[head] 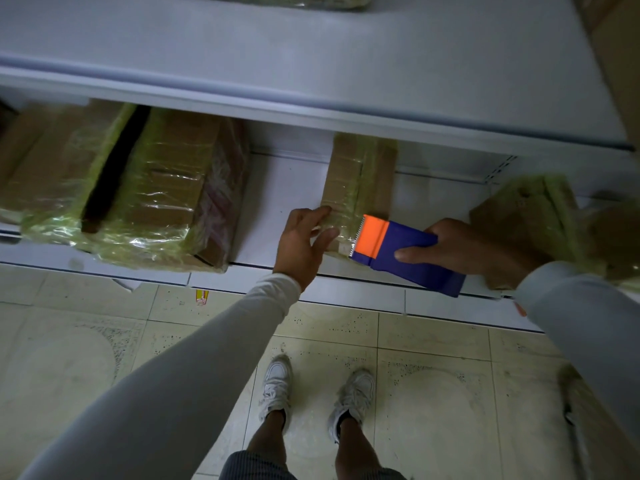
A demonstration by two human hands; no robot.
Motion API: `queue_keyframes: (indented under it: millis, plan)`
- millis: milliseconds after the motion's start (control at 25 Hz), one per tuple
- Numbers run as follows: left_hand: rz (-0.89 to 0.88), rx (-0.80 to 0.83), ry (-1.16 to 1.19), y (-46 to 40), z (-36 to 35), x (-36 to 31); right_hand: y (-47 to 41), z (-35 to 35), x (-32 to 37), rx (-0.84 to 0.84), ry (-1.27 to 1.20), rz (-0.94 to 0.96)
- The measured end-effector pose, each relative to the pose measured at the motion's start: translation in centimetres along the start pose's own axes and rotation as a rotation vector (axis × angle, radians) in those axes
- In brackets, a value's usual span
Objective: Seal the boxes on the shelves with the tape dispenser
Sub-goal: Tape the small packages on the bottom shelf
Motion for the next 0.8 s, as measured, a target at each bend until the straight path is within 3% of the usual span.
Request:
queue_keyframes:
  millis: [160, 400, 480, 640, 800]
  plan:
    - [-0.161, 0.103, -0.144, -0.4, 1.2, -0.3, 0.2, -0.3, 0.5, 0.018, -0.008, 0.034]
    - [-0.584, 0.093, -0.447, -0.3, 5.4, -2.3, 1.0, -2.7, 3.4, 0.06, -0.081, 0.157]
    - [-0.697, 0.214, -0.485, -0.9, 5.3, -2.6, 1.2, -3.4, 4.2, 0.083, -0.083, 0.183]
    - [-0.737, 0.584, -0.593, -1.5, 1.1, -2.2, 1.9, -3.6, 3.8, 0.12, -0.108, 0.136]
    - [-0.741, 0.608, -0.608, -1.5, -1.1, -1.0, 2.0, -3.3, 2.6, 0.072, -0.117, 0.128]
Point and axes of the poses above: each hand's wrist, its own y-axis away from the middle knuckle, its own z-axis out of the back of the hand, x = y × z, the point moved 7 cm from there along -y, towards the middle knuckle, and after that the axes turned 14 degrees about -x, right-handed, at the moved point
